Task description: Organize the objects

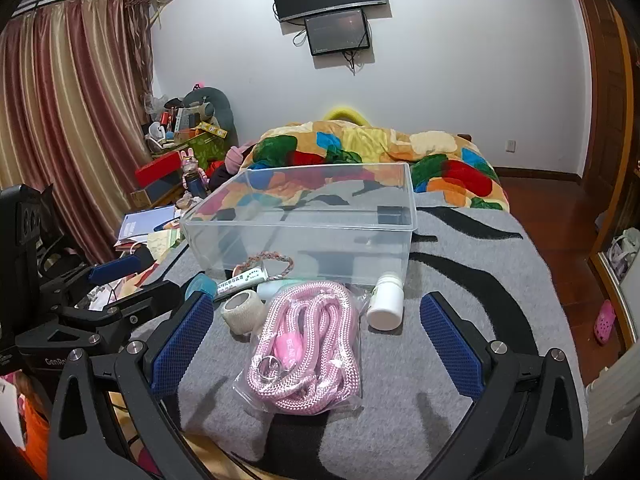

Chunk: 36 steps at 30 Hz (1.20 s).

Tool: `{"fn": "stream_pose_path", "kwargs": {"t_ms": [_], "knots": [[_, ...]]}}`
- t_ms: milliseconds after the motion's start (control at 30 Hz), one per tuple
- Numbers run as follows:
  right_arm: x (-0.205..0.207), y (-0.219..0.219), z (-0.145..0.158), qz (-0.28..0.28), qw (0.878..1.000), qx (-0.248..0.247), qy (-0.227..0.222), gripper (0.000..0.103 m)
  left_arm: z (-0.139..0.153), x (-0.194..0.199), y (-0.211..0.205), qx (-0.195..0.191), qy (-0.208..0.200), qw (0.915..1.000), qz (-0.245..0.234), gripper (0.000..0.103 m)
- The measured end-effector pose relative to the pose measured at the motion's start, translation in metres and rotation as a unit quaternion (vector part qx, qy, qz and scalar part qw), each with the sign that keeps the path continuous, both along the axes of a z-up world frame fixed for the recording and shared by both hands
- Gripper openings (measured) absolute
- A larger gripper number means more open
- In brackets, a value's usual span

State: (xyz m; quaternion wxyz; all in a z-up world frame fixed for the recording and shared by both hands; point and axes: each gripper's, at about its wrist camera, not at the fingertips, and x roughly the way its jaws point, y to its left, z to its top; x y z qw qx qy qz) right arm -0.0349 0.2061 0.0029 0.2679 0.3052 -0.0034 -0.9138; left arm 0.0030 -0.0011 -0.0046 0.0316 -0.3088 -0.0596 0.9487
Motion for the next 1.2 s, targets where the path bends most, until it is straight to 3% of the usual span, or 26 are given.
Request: {"fn": "stream_pose_path", "kwargs": {"t_ms": [1200], "knots": [[-0.0025,0.002,-0.0033,0.001,1.0,-0.007,-0.015,0.103,0.0005,0.0004,0.0025,0.005,-0.001,1.0,-0.004,0.103]]}}
